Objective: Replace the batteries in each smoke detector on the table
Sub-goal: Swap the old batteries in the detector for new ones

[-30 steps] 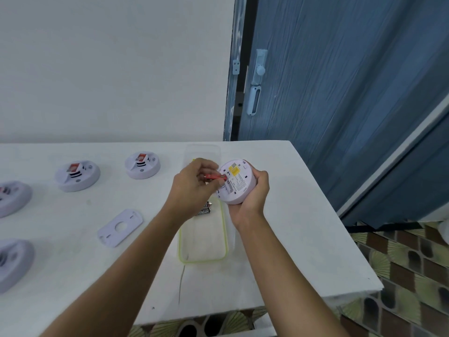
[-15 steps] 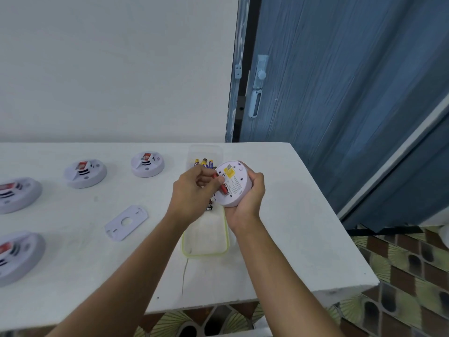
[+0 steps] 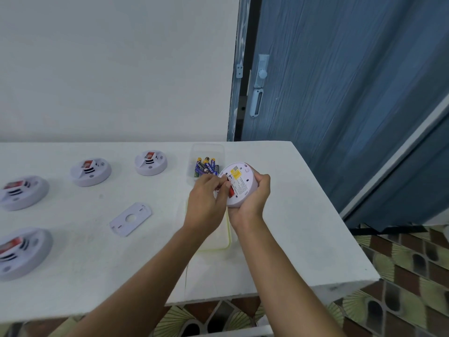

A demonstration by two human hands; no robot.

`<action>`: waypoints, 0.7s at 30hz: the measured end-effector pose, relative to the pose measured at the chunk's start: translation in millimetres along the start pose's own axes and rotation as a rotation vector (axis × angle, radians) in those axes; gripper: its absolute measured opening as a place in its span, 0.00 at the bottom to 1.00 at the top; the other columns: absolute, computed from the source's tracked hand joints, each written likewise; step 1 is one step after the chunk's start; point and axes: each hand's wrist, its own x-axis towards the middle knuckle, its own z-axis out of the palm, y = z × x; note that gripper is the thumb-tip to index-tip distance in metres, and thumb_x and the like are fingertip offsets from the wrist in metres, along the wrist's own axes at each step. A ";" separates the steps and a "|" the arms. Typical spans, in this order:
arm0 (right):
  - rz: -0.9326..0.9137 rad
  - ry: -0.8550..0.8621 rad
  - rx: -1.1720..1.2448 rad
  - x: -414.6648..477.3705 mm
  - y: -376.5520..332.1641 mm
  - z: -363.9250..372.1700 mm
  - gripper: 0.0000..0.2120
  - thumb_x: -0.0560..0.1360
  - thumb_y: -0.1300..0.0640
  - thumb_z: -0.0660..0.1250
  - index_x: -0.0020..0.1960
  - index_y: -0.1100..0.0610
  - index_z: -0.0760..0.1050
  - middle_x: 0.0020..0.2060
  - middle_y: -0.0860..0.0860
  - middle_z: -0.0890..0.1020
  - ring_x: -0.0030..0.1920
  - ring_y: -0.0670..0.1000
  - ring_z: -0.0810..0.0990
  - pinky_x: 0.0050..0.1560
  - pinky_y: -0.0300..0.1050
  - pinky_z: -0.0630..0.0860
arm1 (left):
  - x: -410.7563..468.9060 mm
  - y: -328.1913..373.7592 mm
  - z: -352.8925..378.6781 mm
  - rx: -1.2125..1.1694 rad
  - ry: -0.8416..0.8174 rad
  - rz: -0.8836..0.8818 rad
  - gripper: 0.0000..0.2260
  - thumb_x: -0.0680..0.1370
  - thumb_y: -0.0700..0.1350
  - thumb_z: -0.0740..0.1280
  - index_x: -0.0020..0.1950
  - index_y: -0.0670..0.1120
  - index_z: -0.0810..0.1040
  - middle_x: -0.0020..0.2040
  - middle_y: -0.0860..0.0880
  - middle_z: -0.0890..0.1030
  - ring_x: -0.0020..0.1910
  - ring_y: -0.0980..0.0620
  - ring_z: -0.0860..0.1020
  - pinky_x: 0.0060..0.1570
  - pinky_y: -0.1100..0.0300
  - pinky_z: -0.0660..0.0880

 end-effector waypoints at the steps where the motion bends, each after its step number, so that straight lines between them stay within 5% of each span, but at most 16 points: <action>1: 0.003 0.006 -0.001 1.1 -0.5 -1.9 0.18 0.77 0.49 0.54 0.57 0.57 0.76 0.42 0.57 0.80 0.41 0.55 0.79 0.40 0.43 0.76 | -1.0 -0.7 1.6 0.010 -0.017 0.003 0.10 0.81 0.46 0.63 0.51 0.42 0.82 0.47 0.50 0.76 0.49 0.52 0.74 0.44 0.61 0.68; 8: -0.007 0.027 -0.029 6.5 -9.1 -10.0 0.18 0.77 0.48 0.56 0.57 0.57 0.77 0.43 0.56 0.80 0.42 0.55 0.79 0.39 0.42 0.77 | -7.8 7.5 6.2 0.089 -0.121 0.004 0.23 0.77 0.50 0.53 0.66 0.45 0.78 0.58 0.49 0.77 0.61 0.48 0.68 0.57 0.57 0.62; 16: -0.008 0.053 -0.069 13.4 -15.9 -19.0 0.18 0.77 0.48 0.57 0.57 0.56 0.78 0.46 0.57 0.81 0.43 0.56 0.80 0.35 0.41 0.77 | 0.2 2.4 8.0 -0.034 -0.252 -0.032 0.16 0.82 0.43 0.58 0.68 0.44 0.76 0.60 0.50 0.76 0.61 0.52 0.70 0.59 0.63 0.65; 21: -0.013 0.050 -0.115 17.9 -19.3 -22.4 0.16 0.77 0.49 0.56 0.56 0.54 0.78 0.45 0.56 0.81 0.44 0.56 0.79 0.37 0.42 0.77 | 11.7 -3.0 6.4 -0.043 -0.383 -0.055 0.17 0.82 0.49 0.56 0.64 0.46 0.79 0.58 0.51 0.77 0.61 0.51 0.69 0.63 0.54 0.66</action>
